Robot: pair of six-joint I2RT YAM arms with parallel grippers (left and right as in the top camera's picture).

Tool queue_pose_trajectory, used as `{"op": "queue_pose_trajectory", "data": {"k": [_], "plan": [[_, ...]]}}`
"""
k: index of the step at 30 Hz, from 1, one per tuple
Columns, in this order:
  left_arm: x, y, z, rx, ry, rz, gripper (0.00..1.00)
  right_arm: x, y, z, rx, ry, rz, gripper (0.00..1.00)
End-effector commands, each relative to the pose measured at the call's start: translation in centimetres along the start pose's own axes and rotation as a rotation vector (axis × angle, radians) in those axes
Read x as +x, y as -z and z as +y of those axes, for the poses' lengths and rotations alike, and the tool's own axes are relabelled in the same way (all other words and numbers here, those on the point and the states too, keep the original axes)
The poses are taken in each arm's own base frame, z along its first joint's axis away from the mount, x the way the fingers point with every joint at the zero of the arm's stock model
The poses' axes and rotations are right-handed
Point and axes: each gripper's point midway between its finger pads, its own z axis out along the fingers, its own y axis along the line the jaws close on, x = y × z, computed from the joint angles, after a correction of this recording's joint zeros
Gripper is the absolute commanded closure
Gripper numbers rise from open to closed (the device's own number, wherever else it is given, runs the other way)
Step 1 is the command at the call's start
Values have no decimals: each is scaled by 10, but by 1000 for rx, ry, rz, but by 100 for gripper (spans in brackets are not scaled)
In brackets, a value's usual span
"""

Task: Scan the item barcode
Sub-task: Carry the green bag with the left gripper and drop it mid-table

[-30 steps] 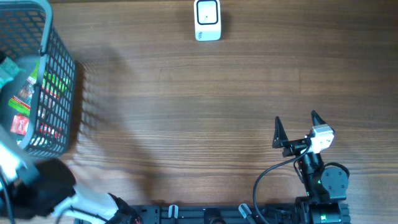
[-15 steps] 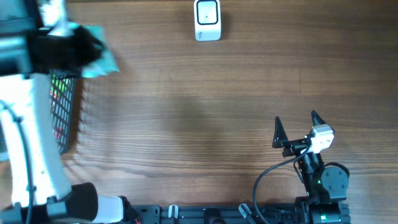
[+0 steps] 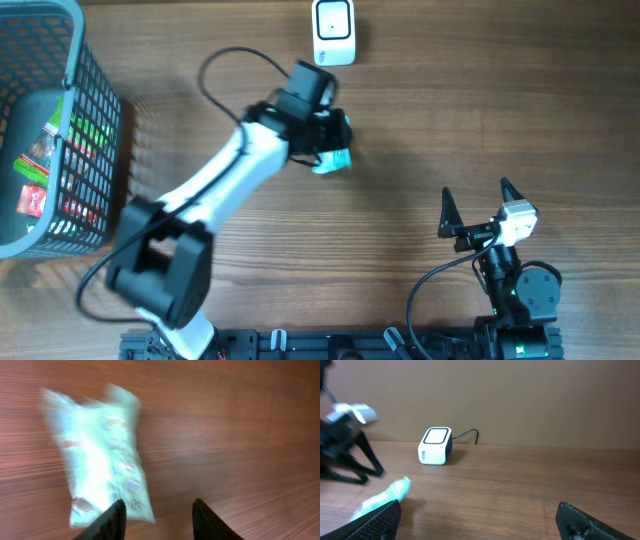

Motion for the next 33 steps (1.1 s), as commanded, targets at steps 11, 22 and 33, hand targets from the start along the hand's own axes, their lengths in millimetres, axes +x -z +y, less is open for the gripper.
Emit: {"op": "queue_pose_trajectory", "data": {"k": [11,22,33], "plan": [[-39,7,-22,12,0,-159,43,-2,0,-3,15,6,-10,0],[-45,-48,27,-137,40,-180,14,-2,0,-3,15,7,-10,0],[-1,-89,33,-148,16,-17,50,-2,0,-3,15,7,-10,0]]}}
